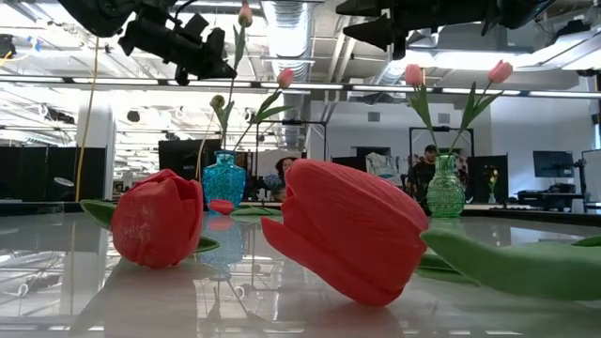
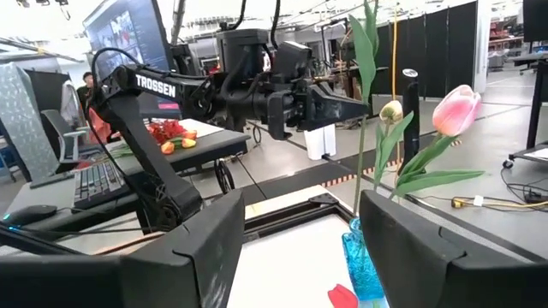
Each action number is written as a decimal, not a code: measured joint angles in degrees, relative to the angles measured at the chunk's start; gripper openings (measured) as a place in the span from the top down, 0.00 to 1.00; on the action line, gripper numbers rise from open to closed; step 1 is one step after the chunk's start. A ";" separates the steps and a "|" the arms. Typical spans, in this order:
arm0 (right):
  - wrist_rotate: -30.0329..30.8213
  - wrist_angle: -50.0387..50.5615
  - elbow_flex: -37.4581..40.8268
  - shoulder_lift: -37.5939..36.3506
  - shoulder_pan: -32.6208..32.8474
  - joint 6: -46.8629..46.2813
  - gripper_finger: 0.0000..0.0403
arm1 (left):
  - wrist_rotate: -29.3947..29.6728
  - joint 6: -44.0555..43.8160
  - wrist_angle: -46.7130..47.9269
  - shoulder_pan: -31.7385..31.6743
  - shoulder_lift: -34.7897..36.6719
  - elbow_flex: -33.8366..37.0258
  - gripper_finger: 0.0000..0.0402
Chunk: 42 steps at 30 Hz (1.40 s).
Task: Sort flowers into vase by color
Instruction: Put the light pink flower into the top blue vase
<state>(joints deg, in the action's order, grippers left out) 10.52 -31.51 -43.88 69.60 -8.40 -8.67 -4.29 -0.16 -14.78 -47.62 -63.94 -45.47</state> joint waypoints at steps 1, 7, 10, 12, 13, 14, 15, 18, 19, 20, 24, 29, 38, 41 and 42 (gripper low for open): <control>0.00 0.00 0.00 0.00 0.00 0.01 0.36 | -0.05 0.14 -0.12 0.00 -0.20 0.00 1.00; 0.00 -0.04 0.02 0.02 0.00 -0.04 0.36 | -2.39 0.30 -2.18 0.00 -2.85 0.04 1.00; 0.00 -0.09 0.02 0.02 0.00 -1.17 0.36 | -1.94 0.41 -2.58 -0.07 -3.69 0.04 1.00; 0.00 -0.04 0.02 0.02 0.00 -1.46 0.36 | -1.88 0.58 -2.66 -0.47 -3.71 0.04 1.00; 0.00 -0.04 0.02 0.02 0.00 -1.46 0.36 | -1.90 0.56 -2.83 -0.57 -3.67 0.04 1.00; 0.00 -0.06 0.02 0.02 0.00 -1.46 0.36 | -1.88 0.52 -2.79 -0.68 -3.65 0.09 1.00; 0.00 -0.04 0.02 0.02 0.00 -1.51 0.36 | -1.88 0.31 -3.48 -0.74 -3.65 0.68 1.00; 0.00 -0.04 0.02 0.02 0.00 -1.52 0.36 | -1.77 -1.63 -6.10 -0.76 -3.63 3.95 1.00; 0.00 -0.04 0.02 0.02 0.00 -1.54 0.36 | -1.44 -2.14 -7.08 -0.76 -3.63 5.23 1.00; 0.00 -0.04 0.02 0.02 0.00 -1.52 0.36 | -1.33 -2.37 -9.05 -0.79 -3.67 6.70 1.00; 0.00 -0.04 0.02 0.02 0.00 -1.52 0.36 | -1.38 -2.49 -13.36 -0.79 -3.67 10.13 1.00; 0.00 -0.03 0.02 0.02 0.00 -1.50 0.36 | -0.79 -0.97 -14.61 -0.79 -3.67 12.51 1.00; 0.00 -0.04 0.02 0.02 0.00 -1.46 0.36 | 2.23 -0.69 -15.13 -0.81 -3.67 15.82 1.00; 0.00 -0.04 0.02 0.02 0.00 -1.42 0.36 | 2.23 -0.62 -14.13 -0.79 -3.67 15.82 1.00; 0.00 -0.02 0.02 0.02 0.00 -1.39 0.36 | 2.23 -0.37 -13.85 -0.79 -3.67 15.82 1.00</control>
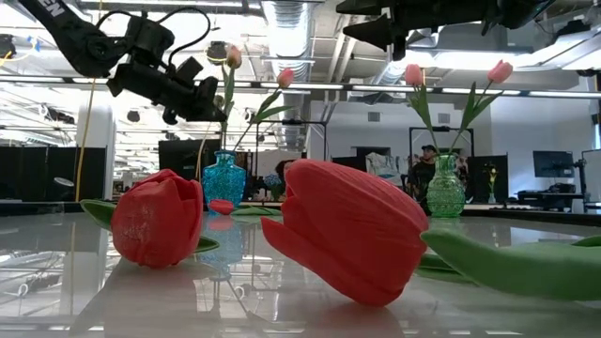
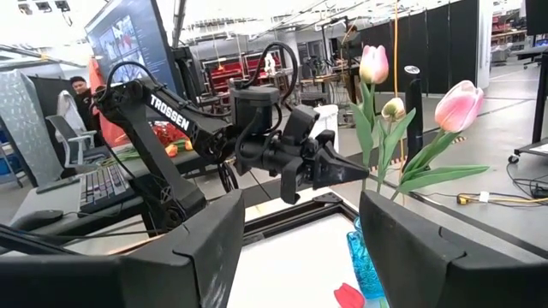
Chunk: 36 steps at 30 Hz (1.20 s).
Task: Sort flowers into vase by color
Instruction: Put the light pink flower into the top blue vase, then put the top center red tulip into the bottom blue vase
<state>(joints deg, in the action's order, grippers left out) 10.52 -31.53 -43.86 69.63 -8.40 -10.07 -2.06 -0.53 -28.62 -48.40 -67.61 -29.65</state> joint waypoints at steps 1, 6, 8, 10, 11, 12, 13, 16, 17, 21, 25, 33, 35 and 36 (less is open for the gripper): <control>0.00 0.00 0.00 0.00 0.00 0.00 0.36 | 0.04 0.15 0.23 -0.02 0.00 0.00 1.00; 0.00 0.02 0.00 0.00 0.00 0.02 0.36 | 0.19 0.34 3.03 0.00 0.00 0.00 0.96; 0.00 0.08 0.00 0.00 0.02 0.02 0.36 | 0.21 1.05 4.23 0.00 0.00 0.00 0.92; 0.00 0.41 0.00 0.00 0.07 0.02 0.36 | 0.15 1.94 5.41 -0.01 0.00 0.00 0.87; 0.00 0.49 0.00 0.00 0.07 0.02 0.36 | -0.01 2.40 5.94 -0.01 0.00 0.00 0.84; 0.00 0.57 0.00 0.00 0.07 0.02 0.36 | -0.05 2.76 6.25 -0.01 0.00 0.00 0.82; 0.00 0.71 0.00 0.00 0.07 0.04 0.36 | -0.12 2.92 6.53 -0.01 0.04 0.00 0.79; -0.10 1.54 0.00 0.00 0.07 0.04 0.36 | -0.52 2.92 8.36 0.02 0.73 0.00 0.70; -0.17 1.79 0.00 0.00 0.07 0.04 0.36 | -0.53 3.01 9.33 0.02 1.37 0.00 0.67; -0.27 3.82 0.00 0.00 0.20 0.09 0.36 | -0.59 4.82 14.30 0.02 5.56 -0.02 0.58; -1.89 4.97 0.02 0.01 0.27 0.96 0.36 | -0.49 5.56 20.82 0.04 11.41 -0.04 0.52; -2.00 11.07 -1.99 3.14 2.42 8.23 0.36 | -5.69 -4.67 35.09 1.29 19.16 -0.04 0.50; -2.04 14.30 -4.32 7.22 2.61 9.58 0.37 | -7.79 -5.21 36.98 2.76 19.24 -0.04 0.50; -2.36 15.55 -5.94 9.34 2.58 10.35 0.37 | -8.03 -5.24 37.65 3.55 19.21 -0.04 0.50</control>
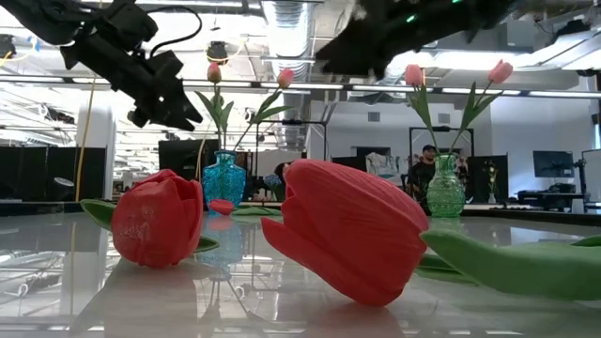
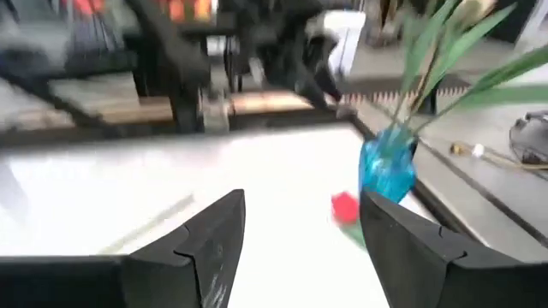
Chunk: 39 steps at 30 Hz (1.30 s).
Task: Sort flowers into vase by color
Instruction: Put the top center red tulip into the bottom blue vase
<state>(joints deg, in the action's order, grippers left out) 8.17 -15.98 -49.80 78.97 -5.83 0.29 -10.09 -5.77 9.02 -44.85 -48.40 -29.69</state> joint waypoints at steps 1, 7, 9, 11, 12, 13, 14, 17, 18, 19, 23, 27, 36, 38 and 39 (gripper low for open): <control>-0.71 1.83 -1.59 2.37 -0.30 0.83 0.37 | 0.03 0.01 0.54 0.90 -0.03 0.00 0.50; -5.68 10.17 -13.46 16.99 -4.40 4.87 0.37 | 1.91 0.61 2.98 4.98 -0.85 -0.04 0.50; -8.01 13.79 -17.41 21.39 -6.45 6.14 0.37 | 2.01 0.60 3.81 5.70 -1.06 -0.04 0.50; -10.45 17.09 -21.44 25.18 -8.67 6.94 0.37 | 2.39 0.51 3.79 6.25 -1.18 -0.04 0.50; -11.90 19.41 -23.22 27.11 -9.72 7.29 0.37 | 2.45 0.51 3.67 6.57 -1.22 -0.04 0.50; -12.96 20.81 -25.03 29.08 -10.76 7.40 0.37 | 2.82 0.52 3.40 6.82 -1.32 -0.04 0.50; -13.95 21.95 -26.82 30.80 -11.79 7.42 0.37 | 2.89 0.50 3.46 7.07 -1.36 -0.04 0.50; -15.84 26.56 -31.97 35.39 -14.52 7.64 0.37 | 3.07 0.52 3.50 7.88 -1.38 -0.04 0.50; -16.08 28.14 -33.70 36.75 -15.37 7.79 0.37 | 3.09 0.53 3.49 8.24 -1.38 -0.04 0.50; -16.35 30.03 -35.27 38.00 -16.20 7.81 0.37 | 3.10 0.49 3.47 8.60 -1.38 -0.04 0.50; -17.14 38.19 -41.52 41.95 -18.74 7.97 0.37 | 3.30 0.51 3.13 9.31 -1.38 -0.04 0.50; -17.16 44.73 -45.49 43.13 -21.09 10.74 0.37 | 3.30 1.14 3.19 10.06 -1.38 -0.04 0.50; -17.17 57.06 -47.23 43.23 -27.44 17.73 0.37 | 3.52 0.45 3.56 11.22 -1.38 -0.04 0.50; -16.80 59.72 -47.23 43.23 -28.79 19.74 0.37 | 3.77 -0.48 3.56 11.53 -1.38 -0.04 0.50; -16.33 60.41 -47.23 43.23 -29.40 20.77 0.37 | 4.25 -1.04 3.56 11.69 -1.38 -0.04 0.50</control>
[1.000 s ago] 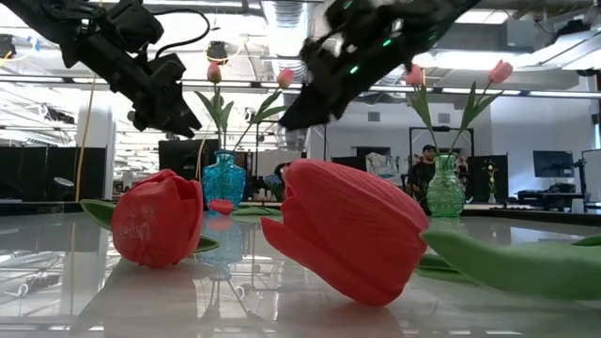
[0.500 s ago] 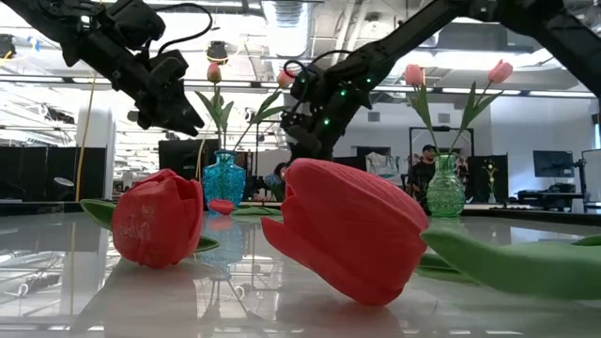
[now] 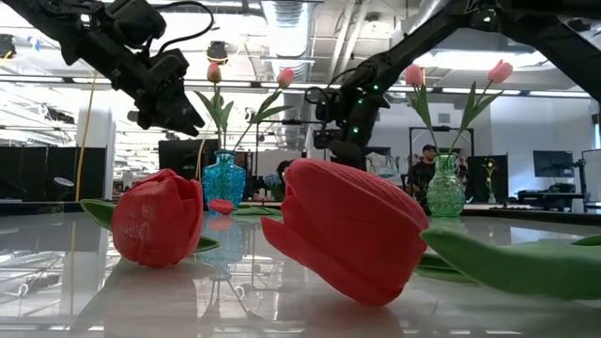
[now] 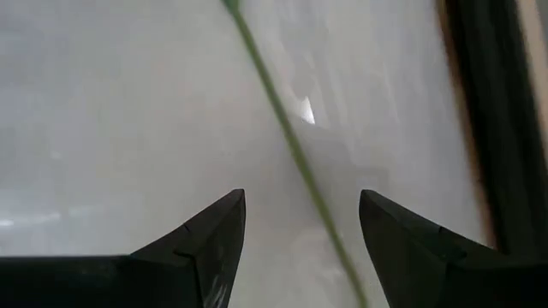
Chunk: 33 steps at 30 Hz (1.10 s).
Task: Sort flowers into vase by color
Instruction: Put the top center red tulip into the bottom blue vase
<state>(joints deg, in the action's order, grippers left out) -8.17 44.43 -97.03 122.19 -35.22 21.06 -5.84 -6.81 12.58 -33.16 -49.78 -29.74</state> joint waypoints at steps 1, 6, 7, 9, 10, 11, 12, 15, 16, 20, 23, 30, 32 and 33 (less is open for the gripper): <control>0.38 0.31 0.00 0.00 -0.59 1.06 0.37 | 0.58 -0.73 0.00 0.25 0.00 0.00 0.50; 0.51 0.08 0.89 -0.02 -2.60 7.26 0.37 | 3.81 -4.42 0.00 1.75 0.00 0.00 0.50; 0.56 0.16 1.36 -0.02 -2.62 8.29 0.37 | 4.59 -5.10 -0.02 2.12 0.00 0.00 0.50; 0.54 0.48 2.08 0.33 -2.41 10.08 0.37 | 6.24 -6.57 -0.01 2.92 0.00 0.00 0.50; 0.57 0.39 2.08 0.94 -2.09 10.76 0.37 | 7.11 -7.12 -0.02 3.32 0.00 0.00 0.50; 0.56 0.23 2.08 1.51 -1.91 11.19 0.37 | 8.01 -7.47 -0.02 3.74 0.00 0.00 0.50; 0.80 0.10 2.08 2.06 -1.85 11.48 0.37 | 8.68 -7.71 -0.02 4.10 0.00 0.00 0.50; 1.54 -0.14 1.55 4.25 -1.08 11.96 0.37 | 10.06 -9.00 -0.02 5.09 0.00 0.00 0.50; 1.56 -0.07 1.31 4.64 -1.08 12.00 0.37 | 10.16 -9.52 -0.03 5.38 0.00 0.00 0.50; -0.48 0.08 0.94 5.88 -1.22 12.00 0.39 | 10.47 -10.76 -0.02 6.62 0.02 0.00 0.50; -0.52 0.22 0.98 6.01 -1.14 11.98 0.44 | 11.59 -11.49 -0.01 7.57 0.02 0.00 0.50; 0.72 1.31 1.07 6.19 -0.72 11.56 0.76 | 15.48 -11.53 -0.01 8.99 0.02 0.00 0.50; 0.72 1.72 1.09 6.23 -0.22 11.96 0.87 | 15.55 -11.52 0.00 9.00 0.02 0.00 0.50; 0.98 1.80 1.11 6.06 0.16 12.40 0.92 | 15.55 -11.52 -0.02 9.00 0.02 0.00 0.50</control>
<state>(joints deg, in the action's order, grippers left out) -7.19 46.24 -95.92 128.25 -35.07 33.46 9.72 -18.33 12.56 -24.16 -49.76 -29.74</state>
